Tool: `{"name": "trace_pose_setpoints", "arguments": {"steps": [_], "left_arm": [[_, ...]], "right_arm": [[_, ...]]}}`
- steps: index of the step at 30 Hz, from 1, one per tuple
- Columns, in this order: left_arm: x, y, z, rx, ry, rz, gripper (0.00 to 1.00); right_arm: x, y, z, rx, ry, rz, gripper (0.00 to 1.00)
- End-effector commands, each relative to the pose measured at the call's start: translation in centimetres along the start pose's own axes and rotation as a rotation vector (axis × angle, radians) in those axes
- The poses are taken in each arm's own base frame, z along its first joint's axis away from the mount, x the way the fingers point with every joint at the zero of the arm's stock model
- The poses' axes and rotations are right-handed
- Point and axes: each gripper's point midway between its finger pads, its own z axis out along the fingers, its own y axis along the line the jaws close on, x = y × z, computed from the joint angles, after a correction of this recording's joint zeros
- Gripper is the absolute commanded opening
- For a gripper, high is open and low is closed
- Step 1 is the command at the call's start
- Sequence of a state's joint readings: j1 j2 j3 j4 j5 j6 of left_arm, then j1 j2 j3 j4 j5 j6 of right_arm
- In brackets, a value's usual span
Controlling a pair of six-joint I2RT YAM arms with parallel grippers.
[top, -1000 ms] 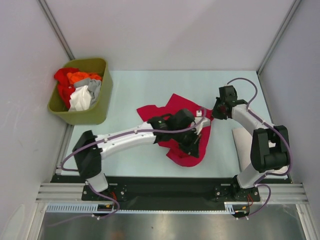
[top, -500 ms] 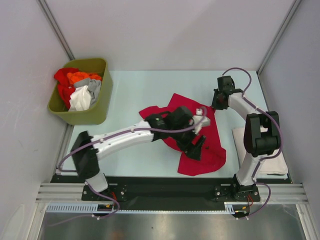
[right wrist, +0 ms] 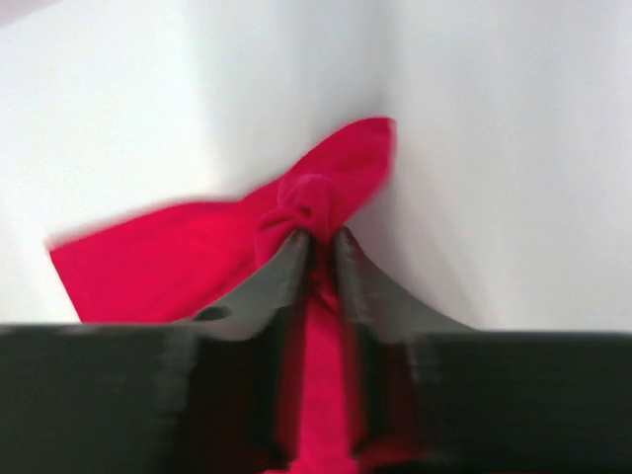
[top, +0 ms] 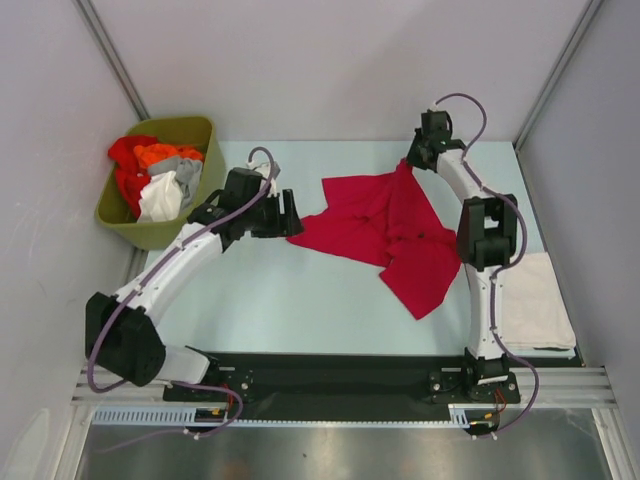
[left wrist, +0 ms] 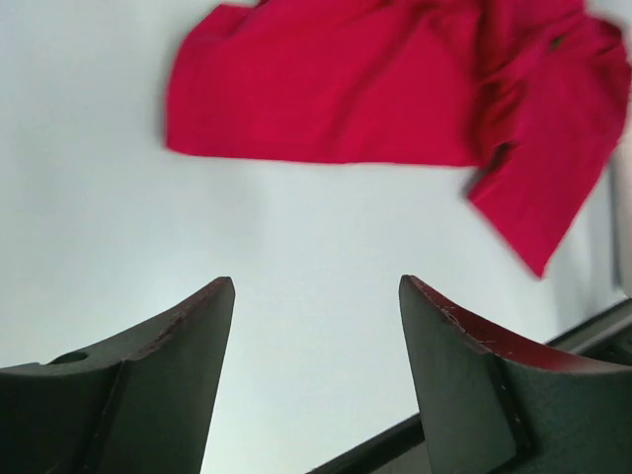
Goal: Fold and stack the t-shirts
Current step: Flatten the tshirt out
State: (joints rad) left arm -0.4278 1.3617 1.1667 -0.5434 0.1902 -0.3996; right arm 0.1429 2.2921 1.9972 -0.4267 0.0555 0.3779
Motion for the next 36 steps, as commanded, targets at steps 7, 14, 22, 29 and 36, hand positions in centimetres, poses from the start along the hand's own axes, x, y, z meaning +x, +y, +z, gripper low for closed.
{"name": "trace_pose_setpoints", "arguments": {"steps": [7, 14, 22, 29, 36], "left_arm": [[1.3, 5.8, 6.0, -0.085, 0.12, -0.137, 0.68], [1.0, 6.5, 10.4, -0.059, 0.192, -0.246, 0.56], [1.8, 9.6, 12.5, -0.147, 0.221, -0.275, 0.48], [3.3, 10.9, 13.6, -0.169, 0.238, -0.338, 0.47], [4.2, 11.5, 14.9, -0.175, 0.259, -0.356, 0.48]], "right_arm": [[-4.6, -0.1, -4.3, 0.166, -0.012, -0.023, 0.8], [0.5, -3.6, -13.6, 0.244, 0.09, -0.022, 0.98], [11.3, -3.4, -24.9, -0.037, 0.194, 0.091, 0.75], [19.4, -5.1, -28.4, -0.111, 0.316, 0.192, 0.71], [20.4, -5.7, -29.1, -0.108, 0.321, 0.235, 0.7]]}}
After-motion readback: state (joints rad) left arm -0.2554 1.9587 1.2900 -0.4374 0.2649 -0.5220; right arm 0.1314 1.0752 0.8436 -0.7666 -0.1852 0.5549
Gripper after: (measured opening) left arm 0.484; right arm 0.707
